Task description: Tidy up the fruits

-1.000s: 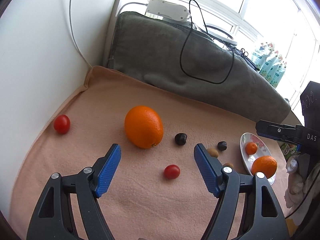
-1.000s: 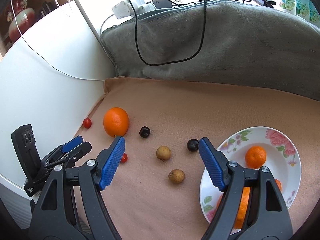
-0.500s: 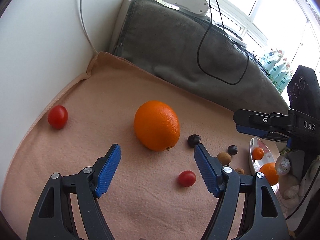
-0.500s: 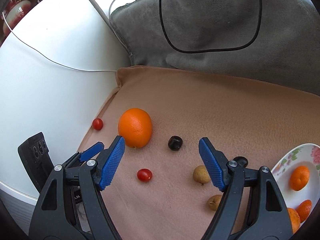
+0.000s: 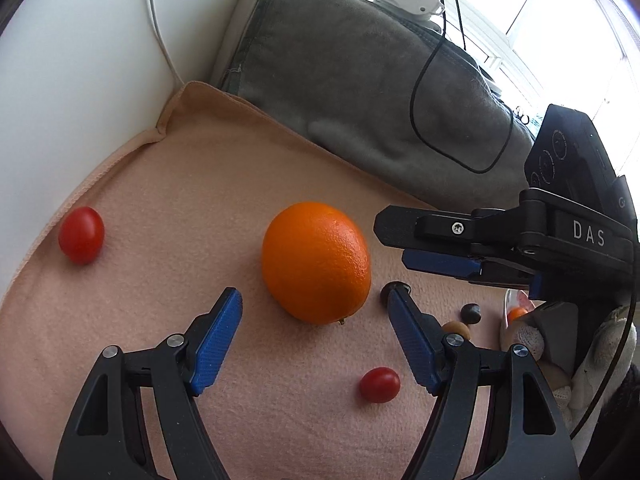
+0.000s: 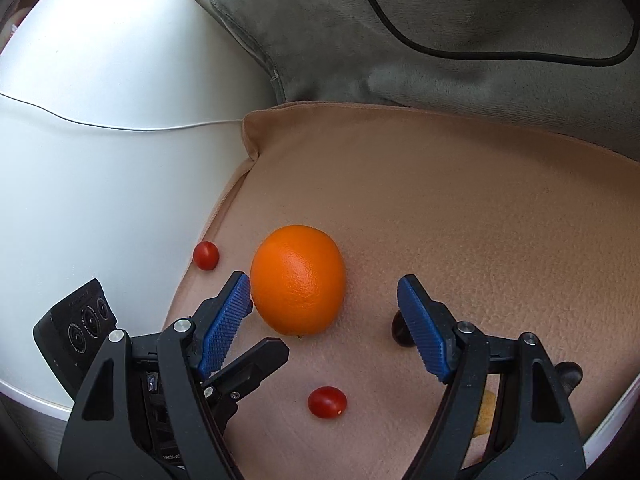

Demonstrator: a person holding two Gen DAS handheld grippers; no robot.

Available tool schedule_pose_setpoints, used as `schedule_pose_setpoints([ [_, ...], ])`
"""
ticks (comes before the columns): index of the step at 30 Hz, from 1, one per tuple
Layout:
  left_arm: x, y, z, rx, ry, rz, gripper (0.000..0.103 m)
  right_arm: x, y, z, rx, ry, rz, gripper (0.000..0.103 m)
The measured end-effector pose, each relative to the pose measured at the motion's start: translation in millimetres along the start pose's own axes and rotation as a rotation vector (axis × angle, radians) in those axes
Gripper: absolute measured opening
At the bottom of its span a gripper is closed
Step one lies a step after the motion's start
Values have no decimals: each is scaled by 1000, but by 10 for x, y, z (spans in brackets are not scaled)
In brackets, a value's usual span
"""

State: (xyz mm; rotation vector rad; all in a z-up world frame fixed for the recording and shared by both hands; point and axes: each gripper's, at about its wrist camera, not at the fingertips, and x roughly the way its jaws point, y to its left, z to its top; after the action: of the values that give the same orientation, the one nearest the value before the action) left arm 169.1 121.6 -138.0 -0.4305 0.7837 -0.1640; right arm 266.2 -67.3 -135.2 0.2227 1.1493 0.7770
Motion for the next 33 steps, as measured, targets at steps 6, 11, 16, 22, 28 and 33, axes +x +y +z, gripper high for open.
schedule_pose_setpoints([
  [6,80,21,34,-15,22,-6,75,142,44,56,-1,23,18,79],
  [11,103,-5,44,-9,31,-16,73,241,104,77,-2,38,26,79],
  [16,139,-5,60,-8,45,-27,67,295,109,87,8,51,32,75],
  [22,179,9,70,-12,52,-27,62,341,93,85,21,63,45,71],
  [28,180,-2,51,-8,45,-16,61,351,133,91,14,65,57,63],
  [33,139,-37,43,9,34,-4,61,304,158,84,12,58,57,63],
])
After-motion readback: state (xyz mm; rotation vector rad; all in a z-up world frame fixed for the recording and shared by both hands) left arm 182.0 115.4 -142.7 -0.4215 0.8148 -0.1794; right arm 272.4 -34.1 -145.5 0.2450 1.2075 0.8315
